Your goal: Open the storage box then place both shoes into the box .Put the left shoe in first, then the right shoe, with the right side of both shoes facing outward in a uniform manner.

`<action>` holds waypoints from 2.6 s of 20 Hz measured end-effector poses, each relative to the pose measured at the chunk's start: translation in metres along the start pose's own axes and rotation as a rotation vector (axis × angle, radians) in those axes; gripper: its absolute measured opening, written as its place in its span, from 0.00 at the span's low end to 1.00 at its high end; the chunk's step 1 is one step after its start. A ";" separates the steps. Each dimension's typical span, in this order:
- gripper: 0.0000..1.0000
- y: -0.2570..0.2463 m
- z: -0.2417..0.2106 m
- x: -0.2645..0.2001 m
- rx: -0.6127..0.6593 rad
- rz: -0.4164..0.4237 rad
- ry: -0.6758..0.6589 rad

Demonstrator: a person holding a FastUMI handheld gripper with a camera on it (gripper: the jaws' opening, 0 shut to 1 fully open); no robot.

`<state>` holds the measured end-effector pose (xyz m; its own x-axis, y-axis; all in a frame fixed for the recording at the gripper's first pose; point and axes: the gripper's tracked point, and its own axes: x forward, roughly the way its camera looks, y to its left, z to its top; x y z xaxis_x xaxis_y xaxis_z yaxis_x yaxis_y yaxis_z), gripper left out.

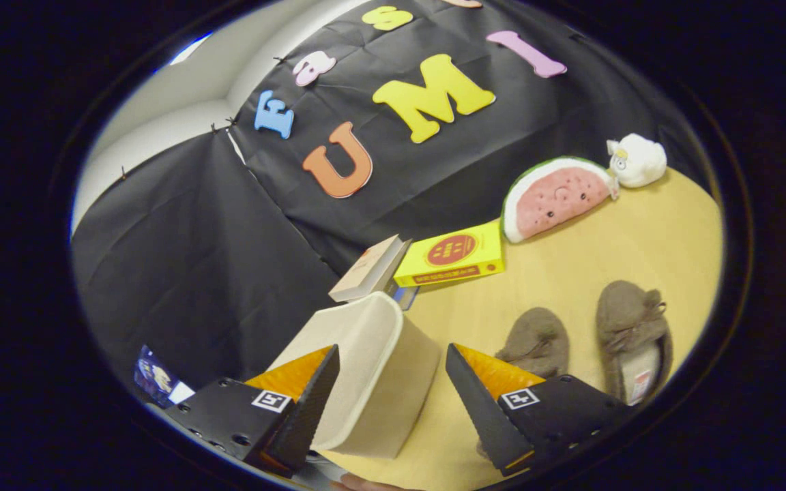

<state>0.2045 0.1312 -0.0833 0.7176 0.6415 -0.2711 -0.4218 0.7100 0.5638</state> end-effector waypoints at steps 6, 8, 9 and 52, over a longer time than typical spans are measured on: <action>0.95 0.012 -0.018 0.050 0.183 0.189 0.153; 0.95 0.006 -0.023 0.061 0.243 0.210 0.200; 0.95 0.005 -0.029 0.063 0.291 0.234 0.237; 0.05 0.309 0.023 0.114 0.149 0.156 0.250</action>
<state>0.1688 0.4173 0.0774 0.4846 0.8037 -0.3454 -0.4172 0.5594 0.7163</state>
